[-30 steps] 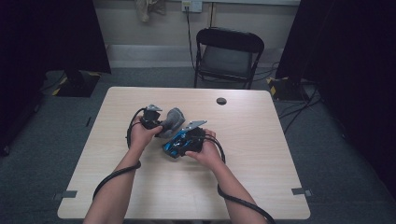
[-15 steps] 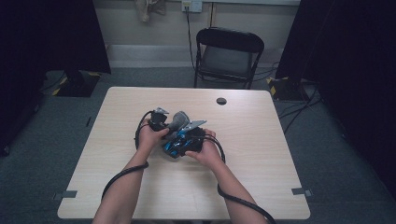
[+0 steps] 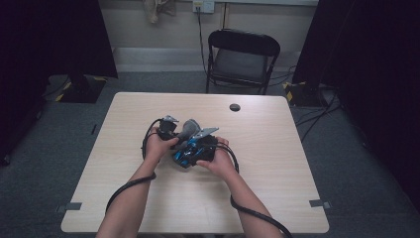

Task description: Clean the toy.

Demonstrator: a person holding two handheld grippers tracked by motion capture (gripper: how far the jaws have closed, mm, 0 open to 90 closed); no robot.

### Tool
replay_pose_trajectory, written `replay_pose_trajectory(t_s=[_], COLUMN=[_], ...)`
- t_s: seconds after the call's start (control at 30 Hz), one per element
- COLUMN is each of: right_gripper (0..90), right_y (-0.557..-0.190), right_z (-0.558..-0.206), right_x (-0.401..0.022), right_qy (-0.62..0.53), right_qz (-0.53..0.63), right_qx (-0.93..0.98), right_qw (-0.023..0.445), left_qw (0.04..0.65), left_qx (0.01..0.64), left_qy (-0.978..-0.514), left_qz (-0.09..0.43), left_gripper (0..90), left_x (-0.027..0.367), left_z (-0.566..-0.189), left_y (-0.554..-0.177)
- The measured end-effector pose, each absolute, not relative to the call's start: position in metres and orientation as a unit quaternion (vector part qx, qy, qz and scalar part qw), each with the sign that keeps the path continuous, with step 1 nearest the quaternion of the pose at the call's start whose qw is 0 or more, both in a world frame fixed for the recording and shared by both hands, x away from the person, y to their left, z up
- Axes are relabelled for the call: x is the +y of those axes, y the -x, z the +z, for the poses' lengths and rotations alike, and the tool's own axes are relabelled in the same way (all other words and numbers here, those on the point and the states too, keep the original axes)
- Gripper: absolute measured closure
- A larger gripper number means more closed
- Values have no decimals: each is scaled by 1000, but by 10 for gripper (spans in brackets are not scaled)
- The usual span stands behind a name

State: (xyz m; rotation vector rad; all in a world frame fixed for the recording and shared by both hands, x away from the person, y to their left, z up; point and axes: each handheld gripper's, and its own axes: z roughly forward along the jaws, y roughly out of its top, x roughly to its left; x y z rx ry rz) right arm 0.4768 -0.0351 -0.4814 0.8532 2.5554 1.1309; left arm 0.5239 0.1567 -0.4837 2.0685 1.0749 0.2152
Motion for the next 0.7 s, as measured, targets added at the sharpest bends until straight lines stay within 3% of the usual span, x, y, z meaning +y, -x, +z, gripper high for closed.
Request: replay_pose_trajectory(t_s=[0.7], right_gripper=[130], right_y=[-477], right_z=[-481], right_x=[-35], right_qy=[-291], right_qz=[383], right_qx=[870], right_qw=[109], left_qw=[394], left_qx=[429], left_qy=[-810], left_qz=[65], left_gripper=[710], left_x=[168], left_z=[-482], left_y=[-513])
